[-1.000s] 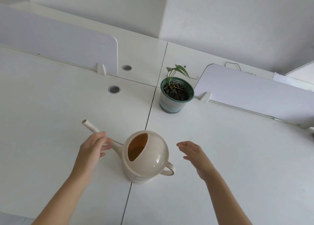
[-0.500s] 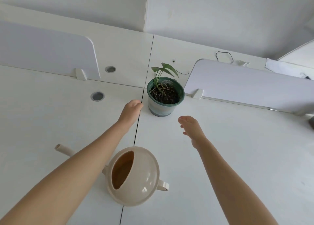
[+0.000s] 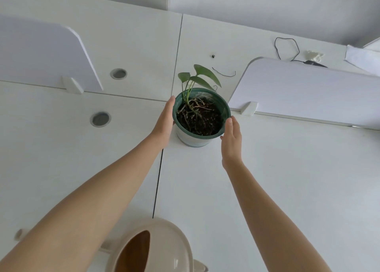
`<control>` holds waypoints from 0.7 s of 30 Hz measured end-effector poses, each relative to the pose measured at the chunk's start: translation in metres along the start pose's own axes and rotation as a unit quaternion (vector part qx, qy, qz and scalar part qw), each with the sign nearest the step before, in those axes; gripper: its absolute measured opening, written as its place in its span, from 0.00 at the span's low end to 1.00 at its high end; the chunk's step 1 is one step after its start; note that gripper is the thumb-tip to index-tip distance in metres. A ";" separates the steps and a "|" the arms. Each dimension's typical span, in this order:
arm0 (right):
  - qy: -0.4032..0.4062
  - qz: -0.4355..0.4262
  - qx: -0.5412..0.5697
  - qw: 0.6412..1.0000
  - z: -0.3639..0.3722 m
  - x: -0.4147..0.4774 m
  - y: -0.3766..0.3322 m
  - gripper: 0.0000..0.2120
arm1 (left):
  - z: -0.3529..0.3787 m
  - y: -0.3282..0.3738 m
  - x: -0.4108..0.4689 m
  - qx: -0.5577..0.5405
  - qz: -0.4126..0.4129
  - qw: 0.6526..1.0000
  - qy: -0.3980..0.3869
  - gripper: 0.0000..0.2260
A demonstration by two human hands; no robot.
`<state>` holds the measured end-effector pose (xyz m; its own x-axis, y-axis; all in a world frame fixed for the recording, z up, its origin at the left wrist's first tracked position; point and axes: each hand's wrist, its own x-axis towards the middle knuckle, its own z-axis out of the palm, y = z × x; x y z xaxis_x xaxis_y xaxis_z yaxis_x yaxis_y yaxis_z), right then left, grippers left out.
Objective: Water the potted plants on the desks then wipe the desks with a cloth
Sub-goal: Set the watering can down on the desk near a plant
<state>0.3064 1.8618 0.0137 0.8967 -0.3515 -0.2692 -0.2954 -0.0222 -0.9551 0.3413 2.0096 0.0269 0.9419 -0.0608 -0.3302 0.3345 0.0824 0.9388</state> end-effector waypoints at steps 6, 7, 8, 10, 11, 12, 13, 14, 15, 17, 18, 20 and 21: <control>-0.024 -0.026 0.014 0.999 -0.003 0.006 0.002 0.20 | 0.006 -0.012 -0.002 -0.076 0.002 0.997 0.013 0.20; -0.028 -0.026 0.016 0.999 -0.004 0.009 0.001 0.19 | 0.007 -0.014 -0.004 -0.085 0.004 0.996 0.013 0.21; -0.033 -0.025 0.014 0.999 -0.005 0.011 0.000 0.20 | 0.008 -0.017 -0.006 -0.091 0.007 0.996 0.013 0.21; -0.044 -0.022 -0.002 0.999 -0.006 0.015 -0.001 0.23 | 0.010 -0.026 -0.013 -0.096 0.013 0.995 0.012 0.21; -0.052 -0.020 -0.013 0.998 -0.007 0.017 -0.003 0.24 | 0.011 -0.029 -0.017 -0.090 0.013 0.996 0.006 0.21; -0.058 -0.019 -0.027 0.998 -0.008 0.019 -0.004 0.24 | 0.012 -0.029 -0.021 -0.084 0.014 0.996 -0.001 0.21; -0.064 -0.017 -0.041 0.997 -0.009 0.020 -0.008 0.24 | 0.012 -0.030 -0.025 -0.079 0.011 0.997 -0.005 0.20; -0.068 -0.017 -0.053 0.996 -0.012 0.021 -0.012 0.24 | 0.012 -0.030 -0.027 -0.082 0.006 0.997 -0.004 0.20; -0.070 -0.019 -0.059 0.996 -0.014 0.021 -0.015 0.24 | 0.009 -0.029 -0.027 -0.084 0.000 0.996 0.006 0.18; -0.059 -0.020 -0.052 0.997 -0.018 0.018 -0.017 0.25 | 0.001 -0.025 -0.025 -0.104 -0.015 0.994 0.037 0.20; -0.052 -0.016 -0.043 0.998 -0.019 0.012 -0.015 0.25 | -0.002 -0.023 -0.023 -0.111 -0.026 0.992 0.048 0.22; -0.048 -0.007 -0.022 0.999 -0.017 -0.002 -0.008 0.25 | -0.005 -0.021 -0.021 -0.112 -0.030 0.992 0.047 0.22; -0.054 -0.012 -0.013 0.998 -0.015 -0.008 -0.004 0.24 | -0.004 -0.023 -0.019 -0.101 -0.025 0.994 0.028 0.20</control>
<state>0.2960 1.8508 0.0216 0.9335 -0.2484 -0.2585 -0.2800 -0.0549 -0.9584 0.3154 2.0128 0.0115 0.9222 -0.0159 -0.3865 0.3752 0.2797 0.8838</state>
